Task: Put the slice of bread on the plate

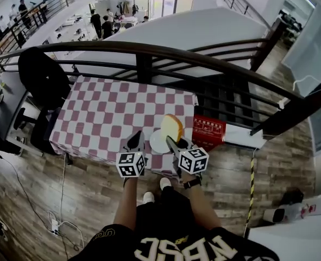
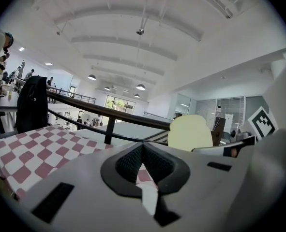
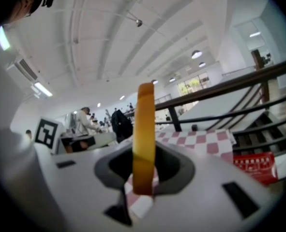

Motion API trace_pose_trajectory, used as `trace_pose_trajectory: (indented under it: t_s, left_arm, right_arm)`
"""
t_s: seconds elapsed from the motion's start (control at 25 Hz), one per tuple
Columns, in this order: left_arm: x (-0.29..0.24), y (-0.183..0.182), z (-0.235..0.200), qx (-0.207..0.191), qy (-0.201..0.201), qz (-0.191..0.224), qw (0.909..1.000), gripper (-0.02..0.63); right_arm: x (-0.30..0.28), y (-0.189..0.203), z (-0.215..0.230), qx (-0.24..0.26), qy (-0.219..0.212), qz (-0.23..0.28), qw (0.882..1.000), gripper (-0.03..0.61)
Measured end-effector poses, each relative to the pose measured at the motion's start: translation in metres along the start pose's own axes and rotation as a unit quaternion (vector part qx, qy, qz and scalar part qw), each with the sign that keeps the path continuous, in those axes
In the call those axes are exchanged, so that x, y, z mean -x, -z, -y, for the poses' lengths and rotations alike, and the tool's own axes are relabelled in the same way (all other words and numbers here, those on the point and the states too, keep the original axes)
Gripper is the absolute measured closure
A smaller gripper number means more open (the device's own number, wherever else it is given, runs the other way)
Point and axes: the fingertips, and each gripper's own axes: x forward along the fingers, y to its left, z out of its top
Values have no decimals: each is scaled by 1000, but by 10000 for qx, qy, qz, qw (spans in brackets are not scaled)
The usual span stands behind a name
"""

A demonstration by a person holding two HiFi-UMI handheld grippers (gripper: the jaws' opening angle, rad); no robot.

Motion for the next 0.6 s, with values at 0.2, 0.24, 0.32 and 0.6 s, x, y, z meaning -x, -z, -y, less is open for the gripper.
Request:
trace_pose_trajectory:
  t_s: [0.2,0.24,0.32,0.6]
  left_arm:
    - [-26,15,0,38,-20,-289,9996,594]
    - [-30,21,0,43,-26,-373,9993,594]
    - [-39,32,-1,41,-39,-540,9985,594]
    - [-62,61,-9,101,-95,-982,9951,594]
  right_arm:
    - [-27,18,21,-208,-230,-415,9987,480]
    - [-32,23,25,-270,-304,-506,9979,480]
    - [-42,34,31,-421,-452,-697,9957,480]
    - [-69,74,50,-956,-680,-1315,9843,480]
